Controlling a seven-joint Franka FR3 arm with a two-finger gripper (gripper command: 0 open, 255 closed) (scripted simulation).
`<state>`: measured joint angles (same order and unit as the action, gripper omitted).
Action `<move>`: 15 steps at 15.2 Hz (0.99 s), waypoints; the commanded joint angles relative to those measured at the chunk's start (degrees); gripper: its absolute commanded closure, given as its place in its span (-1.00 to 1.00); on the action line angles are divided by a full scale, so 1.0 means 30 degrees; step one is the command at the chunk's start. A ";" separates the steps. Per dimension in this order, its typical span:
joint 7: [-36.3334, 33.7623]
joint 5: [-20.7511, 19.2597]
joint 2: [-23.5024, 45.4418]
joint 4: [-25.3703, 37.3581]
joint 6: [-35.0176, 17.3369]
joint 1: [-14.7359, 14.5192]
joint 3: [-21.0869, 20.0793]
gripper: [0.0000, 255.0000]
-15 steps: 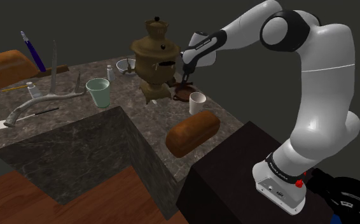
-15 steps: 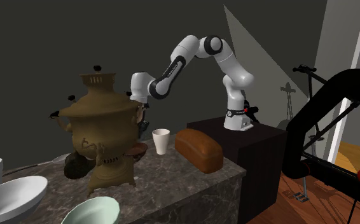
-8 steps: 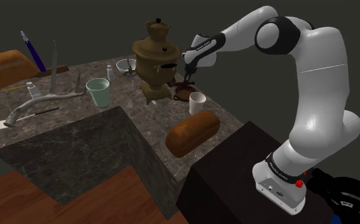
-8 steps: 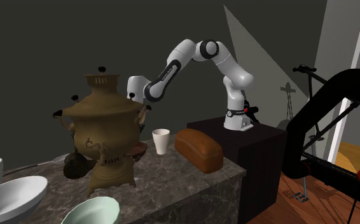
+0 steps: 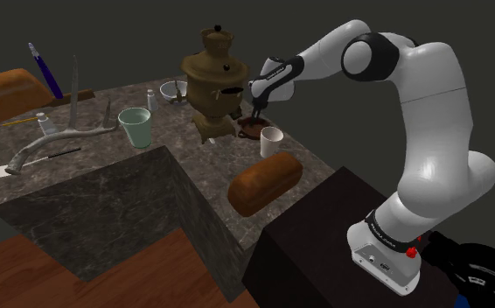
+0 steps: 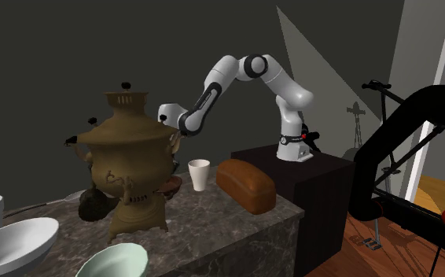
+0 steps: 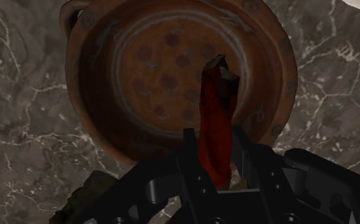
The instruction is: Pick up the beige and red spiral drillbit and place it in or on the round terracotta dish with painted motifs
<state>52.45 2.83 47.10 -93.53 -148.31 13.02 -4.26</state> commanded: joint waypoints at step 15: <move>0.0064 -0.0004 0.0574 0.0164 -0.0415 0.0017 0.0005 -1.00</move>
<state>52.64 2.82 48.82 -93.04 -149.55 13.07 -4.24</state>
